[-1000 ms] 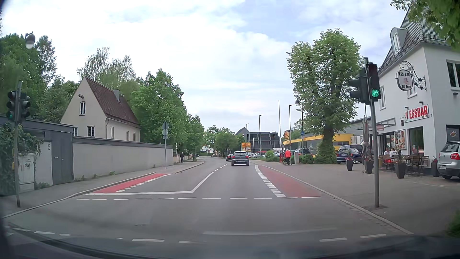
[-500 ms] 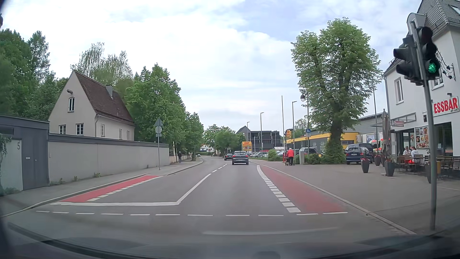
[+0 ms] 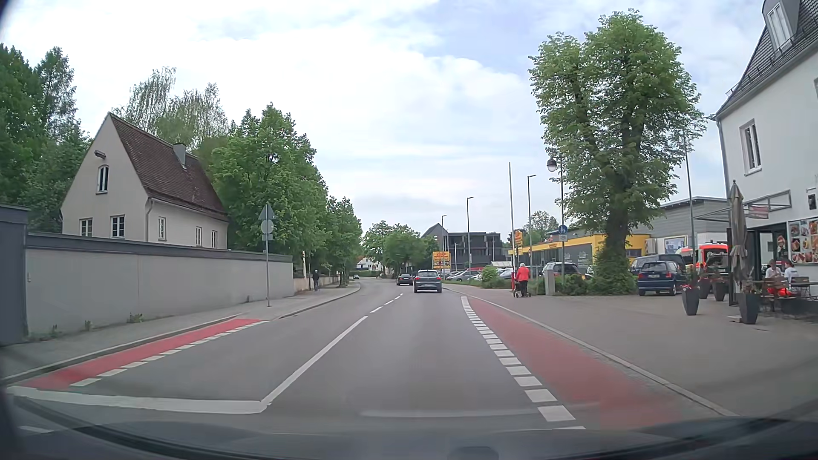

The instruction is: Follow the waypoints while adhering to traffic rules and regulations

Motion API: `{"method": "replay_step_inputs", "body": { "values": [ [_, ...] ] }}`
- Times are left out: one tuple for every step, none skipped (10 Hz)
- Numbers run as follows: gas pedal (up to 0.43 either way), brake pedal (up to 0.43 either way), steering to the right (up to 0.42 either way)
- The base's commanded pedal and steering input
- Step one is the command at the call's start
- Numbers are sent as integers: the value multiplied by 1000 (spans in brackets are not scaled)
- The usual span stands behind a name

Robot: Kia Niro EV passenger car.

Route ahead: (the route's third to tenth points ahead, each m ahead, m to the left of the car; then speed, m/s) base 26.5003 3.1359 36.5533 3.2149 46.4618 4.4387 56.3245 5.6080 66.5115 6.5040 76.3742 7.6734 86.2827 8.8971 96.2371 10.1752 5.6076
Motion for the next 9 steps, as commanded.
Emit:
{"method": "replay_step_inputs", "body": {
  "values": [
    [260,0,-8],
    [260,0,-8],
    [260,0,-8],
    [260,0,-7],
    [260,0,-5],
    [260,0,-5],
    [260,0,-5],
    [260,0,-5],
    [260,0,-5]
  ]
}}
